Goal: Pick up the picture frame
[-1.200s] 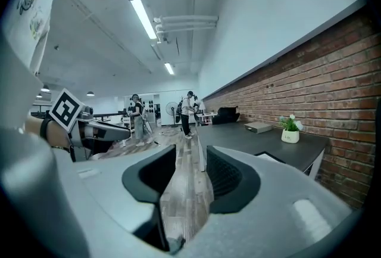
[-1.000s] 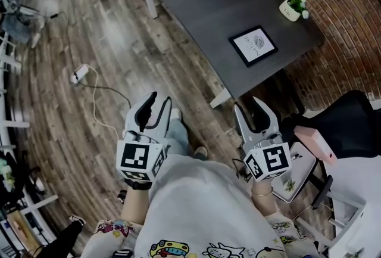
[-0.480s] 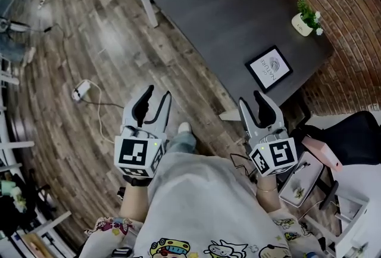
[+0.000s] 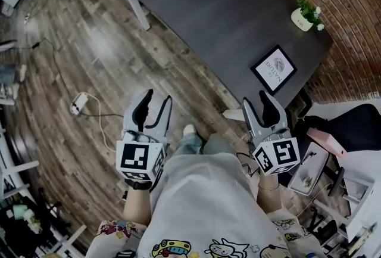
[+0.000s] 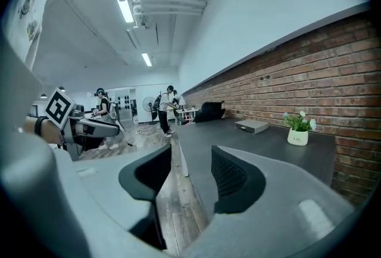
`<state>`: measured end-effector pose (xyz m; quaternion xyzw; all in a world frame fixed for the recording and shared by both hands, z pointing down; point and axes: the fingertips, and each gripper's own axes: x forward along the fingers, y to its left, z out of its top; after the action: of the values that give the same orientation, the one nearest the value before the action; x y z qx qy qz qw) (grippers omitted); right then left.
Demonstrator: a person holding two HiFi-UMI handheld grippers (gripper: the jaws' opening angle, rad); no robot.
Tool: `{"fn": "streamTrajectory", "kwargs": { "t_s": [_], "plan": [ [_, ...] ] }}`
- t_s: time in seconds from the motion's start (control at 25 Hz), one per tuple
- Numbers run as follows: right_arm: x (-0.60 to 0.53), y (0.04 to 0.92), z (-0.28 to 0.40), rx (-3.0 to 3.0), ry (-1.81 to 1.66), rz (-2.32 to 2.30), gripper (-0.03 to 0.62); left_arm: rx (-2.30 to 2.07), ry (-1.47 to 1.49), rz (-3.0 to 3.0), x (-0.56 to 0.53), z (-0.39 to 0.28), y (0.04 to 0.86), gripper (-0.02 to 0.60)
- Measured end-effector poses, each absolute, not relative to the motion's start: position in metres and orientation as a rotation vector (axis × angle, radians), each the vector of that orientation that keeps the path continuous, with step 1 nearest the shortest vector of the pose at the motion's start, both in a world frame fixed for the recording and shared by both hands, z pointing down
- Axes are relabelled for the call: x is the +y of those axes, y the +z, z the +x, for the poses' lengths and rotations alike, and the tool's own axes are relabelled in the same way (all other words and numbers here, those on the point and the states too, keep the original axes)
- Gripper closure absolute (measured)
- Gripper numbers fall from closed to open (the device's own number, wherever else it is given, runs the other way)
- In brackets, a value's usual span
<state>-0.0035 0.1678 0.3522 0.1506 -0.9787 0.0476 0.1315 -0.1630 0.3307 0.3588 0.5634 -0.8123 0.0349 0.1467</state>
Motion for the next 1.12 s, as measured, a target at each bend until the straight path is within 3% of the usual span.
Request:
{"fn": "streamTrajectory", "kwargs": {
  "t_s": [0.52,1.12],
  "plan": [
    [0.106,0.368,0.018,-2.768,0.206,0.655,0.376,-2.235,0.126,1.694,0.271,-0.179,0.377,0.383],
    [-0.024,0.341,0.026,-2.742,0.247,1.011,0.364,-2.034,0.19,2.055,0.068,-0.191,0.336,0.377]
  ]
}}
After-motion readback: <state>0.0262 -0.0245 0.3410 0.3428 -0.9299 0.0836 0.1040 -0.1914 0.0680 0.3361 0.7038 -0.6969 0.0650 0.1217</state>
